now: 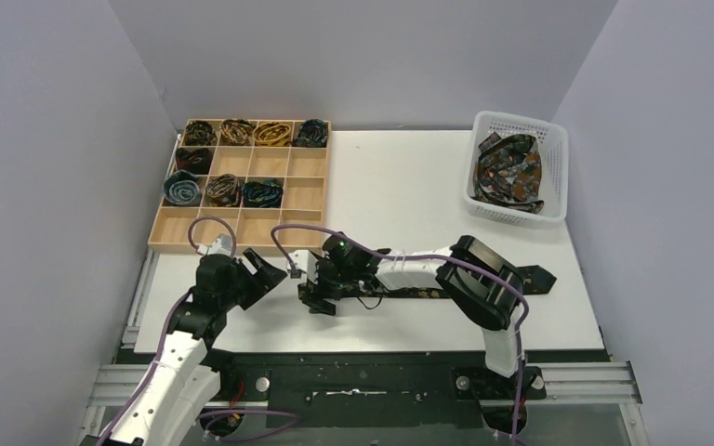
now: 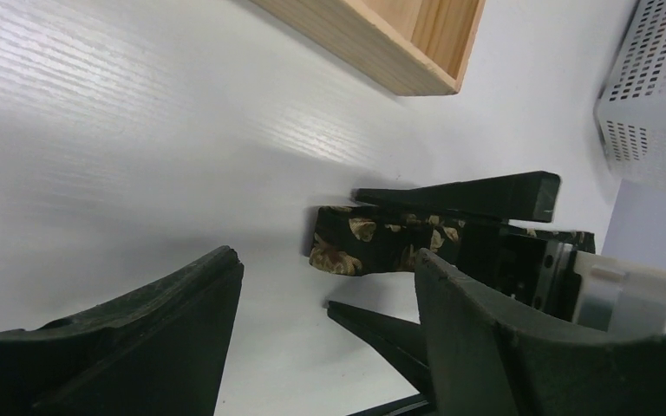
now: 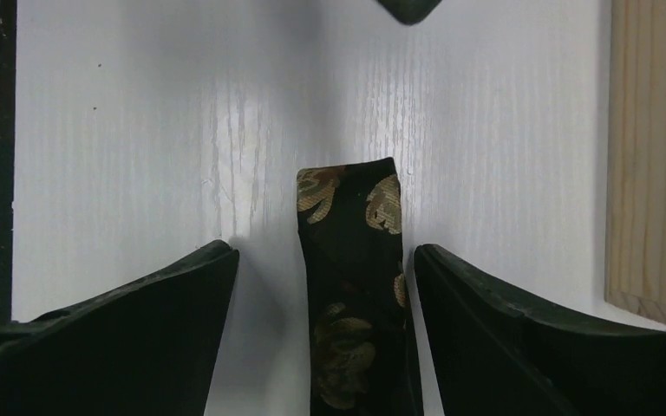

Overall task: Roll the ties
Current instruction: Roll the tie at the center of the board.

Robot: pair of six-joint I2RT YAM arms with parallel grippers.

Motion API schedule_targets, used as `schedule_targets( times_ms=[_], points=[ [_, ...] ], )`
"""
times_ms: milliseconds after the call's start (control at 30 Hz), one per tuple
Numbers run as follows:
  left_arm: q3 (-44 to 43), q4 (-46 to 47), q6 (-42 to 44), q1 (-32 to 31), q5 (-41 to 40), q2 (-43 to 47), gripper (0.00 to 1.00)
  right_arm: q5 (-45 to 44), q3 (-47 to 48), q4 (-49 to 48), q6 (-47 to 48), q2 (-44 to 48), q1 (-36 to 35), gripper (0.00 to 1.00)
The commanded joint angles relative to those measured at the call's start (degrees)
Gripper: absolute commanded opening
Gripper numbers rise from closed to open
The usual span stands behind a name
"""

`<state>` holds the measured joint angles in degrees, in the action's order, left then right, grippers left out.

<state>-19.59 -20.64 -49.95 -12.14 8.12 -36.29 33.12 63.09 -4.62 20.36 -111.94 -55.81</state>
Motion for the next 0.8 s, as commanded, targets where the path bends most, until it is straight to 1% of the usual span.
schedule_targets(
  times_ms=[0,100,200,233,300,333,367,400,433,467,600,700,767],
  points=[
    [1.3,5.05,-1.1,0.42,2.85,-0.34,0.71,-5.87,-2.4,-3.32,-4.92,8.81,-0.53,0.83],
    [2.11,7.79,-1.16,0.37,4.15,-1.89,0.71,-10.02,-4.28,-4.93,-10.39,14.43,-0.22,0.89],
    [2.81,11.13,-0.88,0.36,6.83,-3.97,0.71,-17.02,-7.77,-6.75,-19.5,19.66,-0.11,0.94],
    [3.12,12.28,-0.89,0.36,7.66,-4.62,0.71,-20.14,-8.99,-6.58,-25.22,21.26,0.1,0.99],
    [3.87,14.97,-0.85,0.44,9.18,-5.87,0.71,-23.6,-9.97,-3.21,-37.35,21.62,1.96,1.0],
    [4.35,16.55,-0.93,0.38,10.15,-6.47,0.71,-22.9,-9.39,-0.32,-43.39,20.92,3.68,1.0],
    [4.8,17.67,-0.98,0.43,10.72,-7.14,0.71,-21.08,-9.61,1.43,-50.25,19.9,5.13,0.96],
    [5.13,18.4,-1.01,0.41,11.15,-7.8,0.71,-18.62,-10.17,2.09,-55.03,18.96,6.09,0.88],
    [5.44,19.11,-1.09,0.37,11.52,-8.54,0.71,-17.91,-10.79,2.58,-58.32,18.5,6.38,0.8],
    [5.7,19.66,-1.11,0.41,11.95,-9.17,0.71,-18.59,-11.52,2.37,-60.62,18.62,6.08,0.77],
    [7.37,23.46,-1.24,0.37,13.82,-11.59,0.71,-19.32,-12.3,1.0,-66.8,18.28,4.52,0.65],
    [8.22,25.08,-1.56,0.39,14.34,-12.83,0.7,-18.63,-12.89,-0.96,-70.19,17.04,4.5,0.52],
    [8.33,25.07,-1.4,0.37,14.53,-13.15,0.69,-19.48,-13.1,-0.67,-71.38,16.77,4.63,0.47]
  ],
)
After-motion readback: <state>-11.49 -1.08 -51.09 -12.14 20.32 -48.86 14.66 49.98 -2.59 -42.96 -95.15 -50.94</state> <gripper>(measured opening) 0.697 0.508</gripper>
